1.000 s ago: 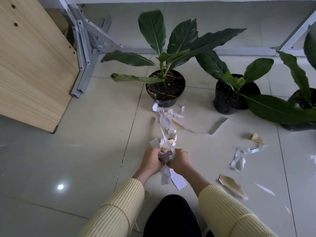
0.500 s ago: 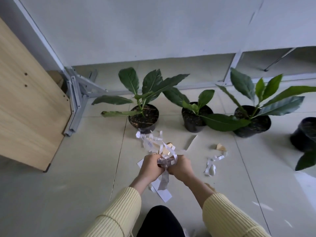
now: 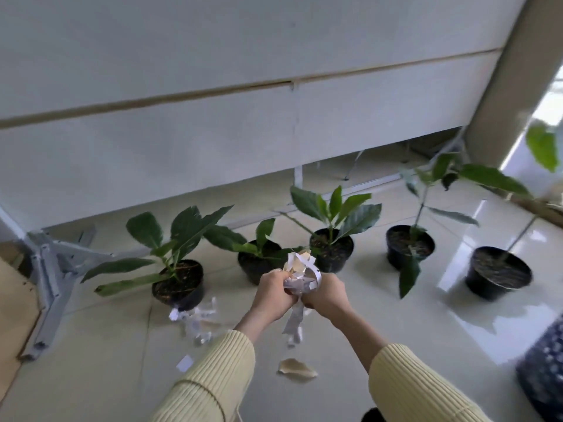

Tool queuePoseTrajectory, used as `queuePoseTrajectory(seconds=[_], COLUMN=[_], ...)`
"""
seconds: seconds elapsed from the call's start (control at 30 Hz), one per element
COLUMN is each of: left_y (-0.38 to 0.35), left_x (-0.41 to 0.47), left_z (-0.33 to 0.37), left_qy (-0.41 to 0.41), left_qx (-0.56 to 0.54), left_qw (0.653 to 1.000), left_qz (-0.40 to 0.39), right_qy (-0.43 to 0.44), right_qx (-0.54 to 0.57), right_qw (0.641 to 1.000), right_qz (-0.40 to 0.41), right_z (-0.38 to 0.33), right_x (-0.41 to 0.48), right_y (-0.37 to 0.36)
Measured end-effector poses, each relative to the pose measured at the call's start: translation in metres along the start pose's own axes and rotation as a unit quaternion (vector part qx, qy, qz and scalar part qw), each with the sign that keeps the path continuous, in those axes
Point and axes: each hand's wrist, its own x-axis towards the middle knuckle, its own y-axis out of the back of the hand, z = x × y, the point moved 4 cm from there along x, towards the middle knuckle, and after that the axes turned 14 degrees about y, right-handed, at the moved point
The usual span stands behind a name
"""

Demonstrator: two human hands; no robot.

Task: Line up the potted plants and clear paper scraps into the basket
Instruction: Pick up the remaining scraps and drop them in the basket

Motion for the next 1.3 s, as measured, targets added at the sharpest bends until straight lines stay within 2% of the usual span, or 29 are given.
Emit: queuePoseTrajectory(seconds=[0.13, 0.33, 0.5, 0.67, 0.83, 0.97, 1.2, 1.3], left_y=[-0.034, -0.107, -0.183, -0.256, -0.314, -0.345, -0.376, -0.384], left_x=[-0.007, -0.032, -0.074, -0.126, -0.163, -0.172, -0.172, -0.168], left_z=[0.082, 0.215, 0.320, 0.396, 0.425, 0.424, 0.404, 0.397], left_qy=[-0.061, -0.166, -0.253, -0.329, -0.368, -0.366, -0.353, -0.344], left_qx=[0.014, 0.030, 0.022, 0.035, 0.066, 0.082, 0.157, 0.168], left_qw=[0.998, 0.983, 0.957, 0.924, 0.899, 0.894, 0.873, 0.869], left_qz=[-0.015, -0.076, -0.138, -0.192, -0.227, -0.246, -0.298, -0.314], right_qy=[-0.008, -0.013, -0.039, -0.088, -0.095, -0.100, -0.124, -0.137], right_qx=[-0.001, -0.026, -0.061, -0.081, -0.136, -0.195, -0.194, -0.213], right_qw=[0.997, 0.983, 0.957, 0.922, 0.906, 0.902, 0.925, 0.919], right_qz=[0.076, 0.180, 0.281, 0.369, 0.390, 0.372, 0.301, 0.302], right_z=[0.015, 0.050, 0.098, 0.145, 0.180, 0.207, 0.249, 0.260], right_x=[-0.018, -0.065, -0.124, -0.189, -0.230, -0.239, -0.241, -0.239], right_y=[0.084, 0.220, 0.329, 0.401, 0.432, 0.434, 0.420, 0.415])
